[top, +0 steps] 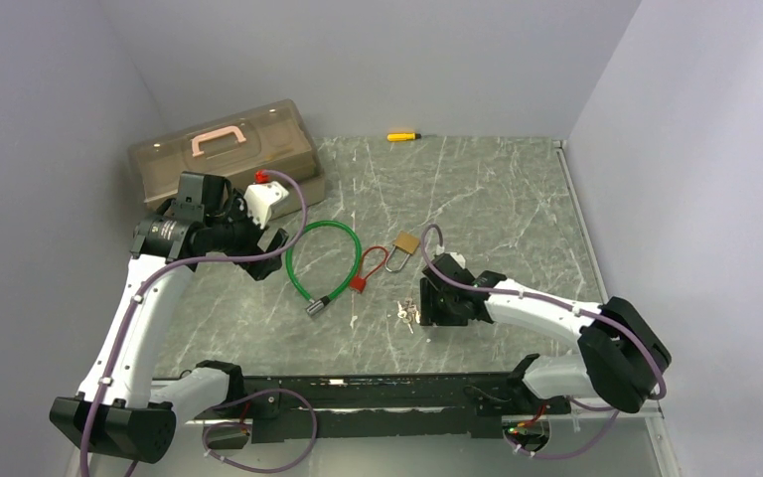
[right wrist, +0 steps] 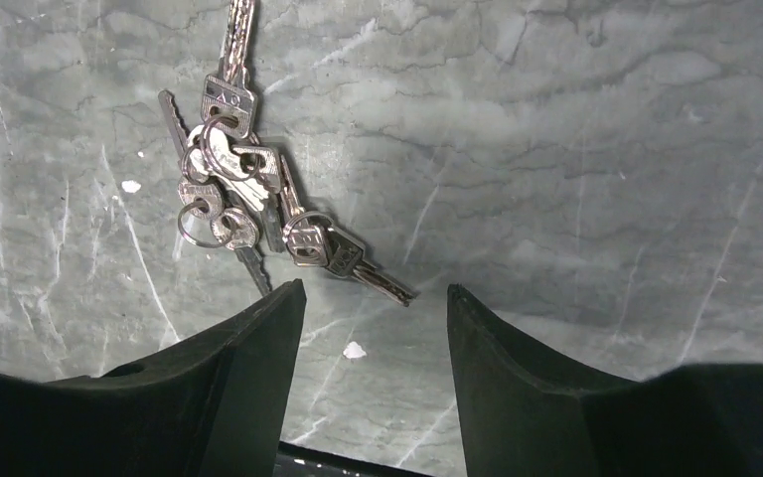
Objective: Unlock with the key
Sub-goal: Pick up the key from the center of the board.
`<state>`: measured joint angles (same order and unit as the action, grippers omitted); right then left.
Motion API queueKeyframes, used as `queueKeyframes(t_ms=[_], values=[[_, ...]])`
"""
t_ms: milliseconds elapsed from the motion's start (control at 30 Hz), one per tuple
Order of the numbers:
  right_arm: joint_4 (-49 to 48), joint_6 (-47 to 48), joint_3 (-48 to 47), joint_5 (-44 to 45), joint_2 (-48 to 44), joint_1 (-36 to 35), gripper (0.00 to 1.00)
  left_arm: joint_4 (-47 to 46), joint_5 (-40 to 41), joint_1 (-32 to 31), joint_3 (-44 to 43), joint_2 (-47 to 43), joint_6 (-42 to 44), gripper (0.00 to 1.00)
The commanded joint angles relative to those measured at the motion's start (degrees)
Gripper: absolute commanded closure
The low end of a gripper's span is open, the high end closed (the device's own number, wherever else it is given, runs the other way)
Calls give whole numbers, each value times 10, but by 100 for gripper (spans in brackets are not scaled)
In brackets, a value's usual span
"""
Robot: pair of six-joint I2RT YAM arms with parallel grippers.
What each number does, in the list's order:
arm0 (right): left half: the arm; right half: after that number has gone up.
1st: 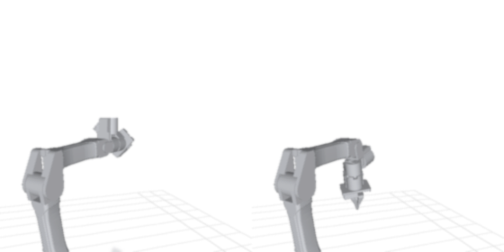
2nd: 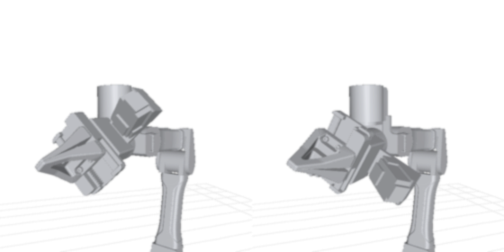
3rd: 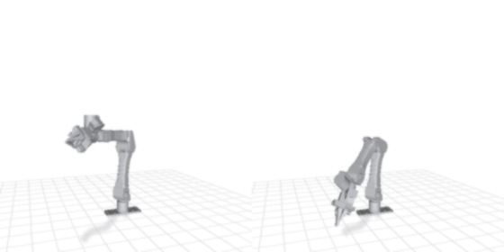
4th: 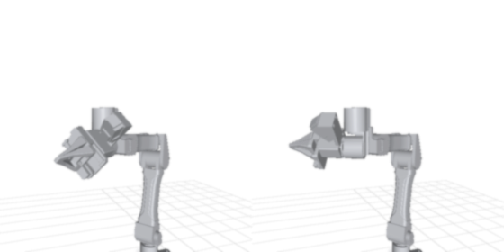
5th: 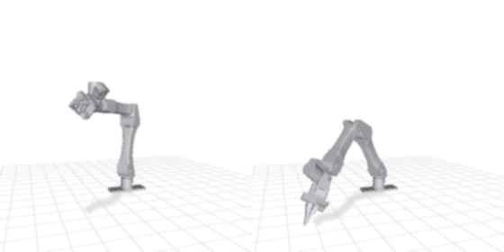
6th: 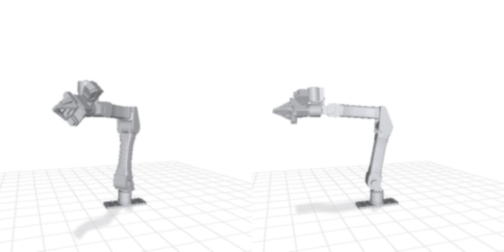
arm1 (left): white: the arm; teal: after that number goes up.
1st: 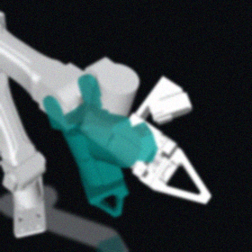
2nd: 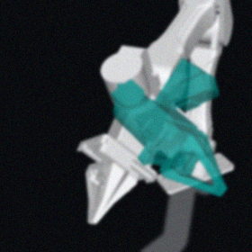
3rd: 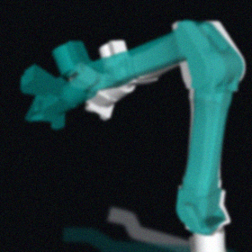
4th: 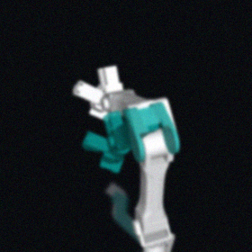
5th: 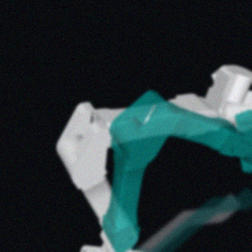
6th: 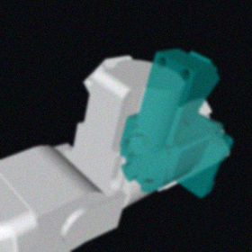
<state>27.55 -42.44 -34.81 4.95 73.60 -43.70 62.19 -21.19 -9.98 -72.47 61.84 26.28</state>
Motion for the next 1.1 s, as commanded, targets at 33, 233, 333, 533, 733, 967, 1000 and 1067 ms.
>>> queueKeyframes(t_ms=[33, 233, 333, 533, 733, 967, 1000, 1067], values=[[-20, 3, -23, 2, 31, -4, 43, 10, -11, -3, -24, 2, 1, 1], [-17, 30, -54, 17, 77, -16, 45, 11, -7, -3, -25, 2, 4, 1], [-13, 31, -53, 28, 92, -30, 51, 8, -6, -3, -25, 2, 5, 1], [-13, 18, -42, 36, 103, -55, 81, 2, -7, -3, -19, 5, 3, 1], [10, 21, -67, 51, 74, -57, 100, 1, -7, -3, -15, 7, 3, 1], [60, 49, -119, 39, 3, -56, 100, -3, -15, -3, -13, 6, 0, 1], [66, 53, -122, 35, -5, -55, 100, -3, -18, -3, -14, 7, 0, 1], [76, 61, -126, 28, -26, -55, 100, -4, -20, -3, -15, 8, -1, 1]])
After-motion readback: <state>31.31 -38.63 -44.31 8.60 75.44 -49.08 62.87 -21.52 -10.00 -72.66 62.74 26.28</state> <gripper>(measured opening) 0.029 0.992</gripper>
